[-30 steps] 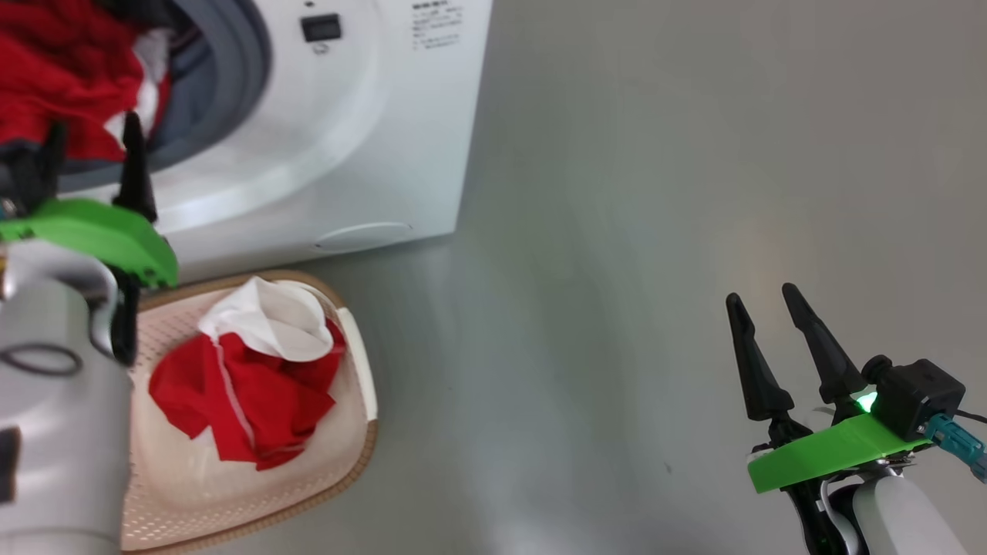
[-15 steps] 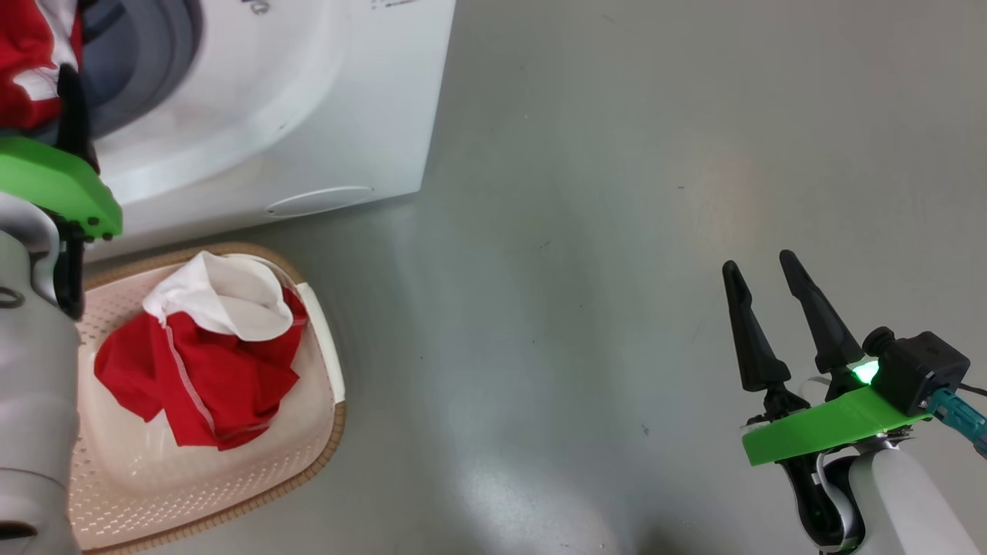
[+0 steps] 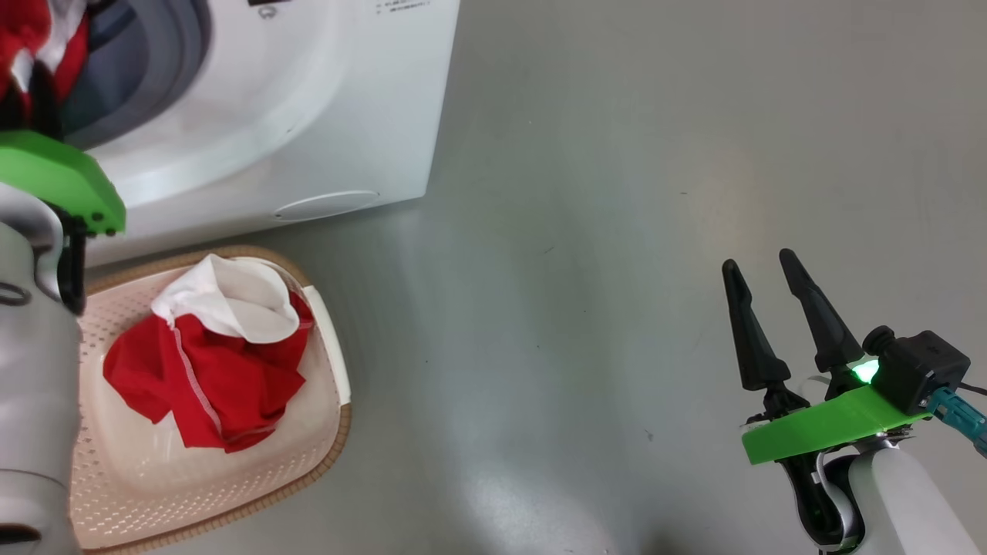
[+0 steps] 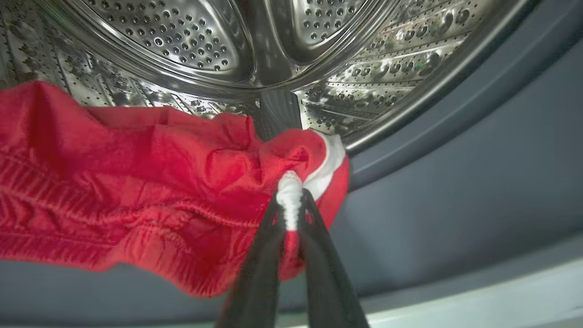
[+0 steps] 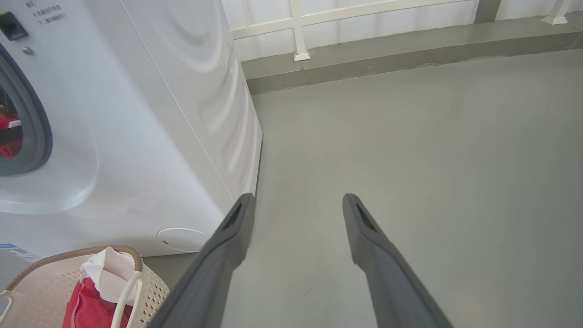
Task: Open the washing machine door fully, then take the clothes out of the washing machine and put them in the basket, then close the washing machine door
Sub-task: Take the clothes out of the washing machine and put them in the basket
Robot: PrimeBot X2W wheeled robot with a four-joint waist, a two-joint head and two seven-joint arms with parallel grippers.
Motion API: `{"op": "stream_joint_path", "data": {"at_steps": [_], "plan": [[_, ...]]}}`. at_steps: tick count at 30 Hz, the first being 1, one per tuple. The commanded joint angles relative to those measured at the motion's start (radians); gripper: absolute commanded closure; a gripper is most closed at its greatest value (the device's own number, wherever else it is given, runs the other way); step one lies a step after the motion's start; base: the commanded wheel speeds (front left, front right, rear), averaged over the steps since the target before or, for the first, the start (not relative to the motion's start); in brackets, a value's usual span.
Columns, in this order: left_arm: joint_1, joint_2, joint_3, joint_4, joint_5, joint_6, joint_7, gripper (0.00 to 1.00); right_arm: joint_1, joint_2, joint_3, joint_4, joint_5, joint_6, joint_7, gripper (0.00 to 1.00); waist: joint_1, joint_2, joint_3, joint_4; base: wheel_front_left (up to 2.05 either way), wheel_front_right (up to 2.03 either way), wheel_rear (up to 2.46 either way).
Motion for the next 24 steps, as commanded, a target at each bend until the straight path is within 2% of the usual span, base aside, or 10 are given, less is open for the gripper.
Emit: {"op": "stream_joint_path", "data": {"at_steps": [1, 7, 8, 11, 16, 24], "plan": [[0.027, 0.041, 0.017, -0.061, -0.006, 0.008, -0.004, 1.0, 0.002, -0.007, 0.014, -0.022, -0.003, 0.006, -0.006, 0.0, 0.0, 0.0, -0.008, 0.008, 0.0, 0.0, 0.0], [0.122, 0.019, 0.072, -0.283, -0.034, 0.021, -0.004, 1.0, 0.014, -0.011, 0.013, -0.017, -0.006, 0.006, -0.006, 0.0, 0.0, 0.0, -0.046, 0.029, 0.0, 0.0, 0.0], [0.122, 0.019, 0.072, -0.283, -0.034, 0.021, -0.004, 1.0, 0.014, -0.011, 0.013, -0.017, -0.006, 0.006, -0.006, 0.0, 0.0, 0.0, -0.046, 0.029, 0.0, 0.0, 0.0], [0.196, 0.0, 0.114, -0.431, -0.038, 0.023, -0.004, 1.0, 0.021, -0.013, 0.015, -0.014, -0.007, 0.006, -0.006, 0.0, 0.0, 0.0, -0.07, 0.041, 0.0, 0.0, 0.0], [0.329, -0.061, 0.182, -0.665, -0.025, 0.011, -0.004, 1.0, 0.041, -0.016, 0.013, -0.009, -0.01, 0.006, -0.006, 0.0, 0.0, 0.0, -0.116, 0.063, 0.0, 0.0, 0.0], [0.478, -0.152, 0.258, -0.92, -0.006, -0.024, -0.004, 1.0, 0.067, -0.022, 0.006, -0.006, -0.012, 0.006, -0.006, 0.0, 0.0, 0.0, -0.158, 0.092, 0.0, 0.0, 0.0]]}}
